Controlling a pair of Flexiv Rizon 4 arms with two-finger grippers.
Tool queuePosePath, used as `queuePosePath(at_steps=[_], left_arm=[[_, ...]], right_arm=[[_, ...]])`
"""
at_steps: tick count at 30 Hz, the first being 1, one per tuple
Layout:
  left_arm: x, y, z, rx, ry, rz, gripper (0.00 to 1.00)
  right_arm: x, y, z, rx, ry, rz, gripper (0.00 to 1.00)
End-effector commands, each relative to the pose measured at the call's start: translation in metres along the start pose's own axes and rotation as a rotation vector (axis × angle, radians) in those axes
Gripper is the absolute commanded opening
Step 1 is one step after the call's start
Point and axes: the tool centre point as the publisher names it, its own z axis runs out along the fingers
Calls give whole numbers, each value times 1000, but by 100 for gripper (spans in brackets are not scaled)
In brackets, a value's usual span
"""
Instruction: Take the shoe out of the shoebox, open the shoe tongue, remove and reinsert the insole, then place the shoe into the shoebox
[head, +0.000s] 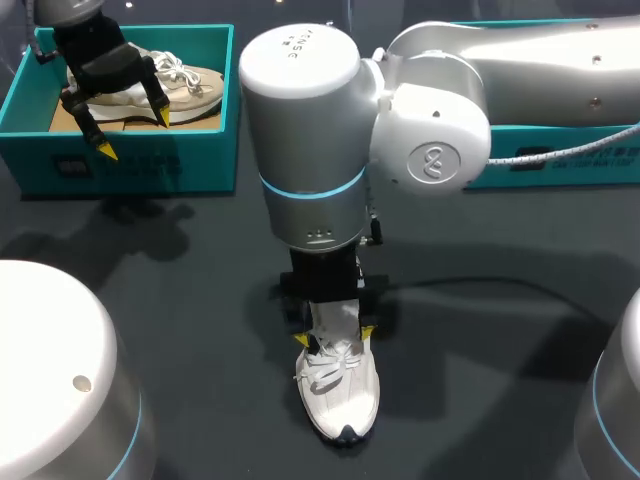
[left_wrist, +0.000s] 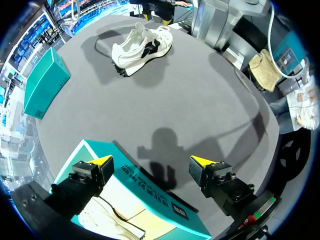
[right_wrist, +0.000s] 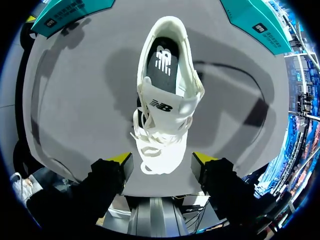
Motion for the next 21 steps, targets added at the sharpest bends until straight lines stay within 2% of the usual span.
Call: queuePosePath(at_steps=[1, 10, 17, 21], left_arm=[[0, 0, 0, -1, 2, 1, 100], [0, 0, 0, -1, 2, 1, 100], [0, 0, 0, -1, 2, 1, 100], [0, 0, 0, -1, 2, 1, 100]], right_arm=[[4, -6, 0, -51, -9, 46, 37], [1, 12, 2, -59, -10, 14, 34], [-4, 38, 13, -77, 14, -21, 27], [-11, 54, 25, -78, 53, -46, 26]])
